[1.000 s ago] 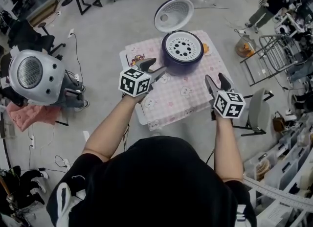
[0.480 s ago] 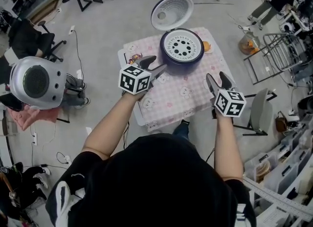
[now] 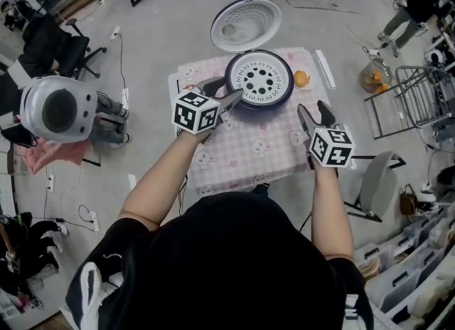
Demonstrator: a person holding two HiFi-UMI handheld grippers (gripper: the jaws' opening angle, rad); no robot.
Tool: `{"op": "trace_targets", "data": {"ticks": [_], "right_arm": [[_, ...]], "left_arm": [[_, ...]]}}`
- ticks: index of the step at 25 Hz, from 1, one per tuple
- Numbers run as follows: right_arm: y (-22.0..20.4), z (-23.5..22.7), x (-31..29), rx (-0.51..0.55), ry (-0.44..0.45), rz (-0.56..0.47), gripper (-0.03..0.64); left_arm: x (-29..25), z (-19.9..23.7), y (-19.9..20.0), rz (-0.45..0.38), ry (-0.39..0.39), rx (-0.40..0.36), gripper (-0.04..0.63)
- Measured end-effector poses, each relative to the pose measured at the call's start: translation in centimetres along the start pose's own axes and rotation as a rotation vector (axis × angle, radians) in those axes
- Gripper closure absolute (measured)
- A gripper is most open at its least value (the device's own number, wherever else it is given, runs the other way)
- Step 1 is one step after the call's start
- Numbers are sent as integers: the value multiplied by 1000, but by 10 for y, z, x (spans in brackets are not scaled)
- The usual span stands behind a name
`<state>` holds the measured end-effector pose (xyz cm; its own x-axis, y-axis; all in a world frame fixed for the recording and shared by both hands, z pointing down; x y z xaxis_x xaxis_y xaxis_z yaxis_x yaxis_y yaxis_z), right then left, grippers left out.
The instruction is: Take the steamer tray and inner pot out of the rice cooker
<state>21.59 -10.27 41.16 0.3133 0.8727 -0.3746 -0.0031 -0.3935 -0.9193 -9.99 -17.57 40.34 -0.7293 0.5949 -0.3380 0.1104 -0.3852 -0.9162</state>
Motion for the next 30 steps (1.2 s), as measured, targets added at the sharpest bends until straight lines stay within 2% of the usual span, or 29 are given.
{"op": "trace_targets", "data": {"ticks": [9, 14, 21, 30], "right_arm": [[23, -44, -52, 76, 117, 37, 339], [36, -64, -74, 121, 190, 45, 339], [45, -74, -105, 183, 283, 79, 339], [53, -64, -133, 250, 363, 106, 341]], "left_arm": [[-47, 6, 13, 7, 86, 40, 339], [-56, 7, 17, 2, 148, 60, 339], [-53, 14, 16, -15, 236, 94, 337], [-48, 18, 8, -30, 272, 130, 337]]}}
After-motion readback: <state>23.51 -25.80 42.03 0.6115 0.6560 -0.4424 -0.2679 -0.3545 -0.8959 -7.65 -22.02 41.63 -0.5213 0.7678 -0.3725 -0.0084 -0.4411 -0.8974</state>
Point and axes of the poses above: the fingertips, and each gripper's own axes: x backward along the fingers, z to its left, y out of its top, the point moved 9 cm from there along x, backward along the fingers, and after that the axes turned 2 degrees about -z, right-handed, at the moved point
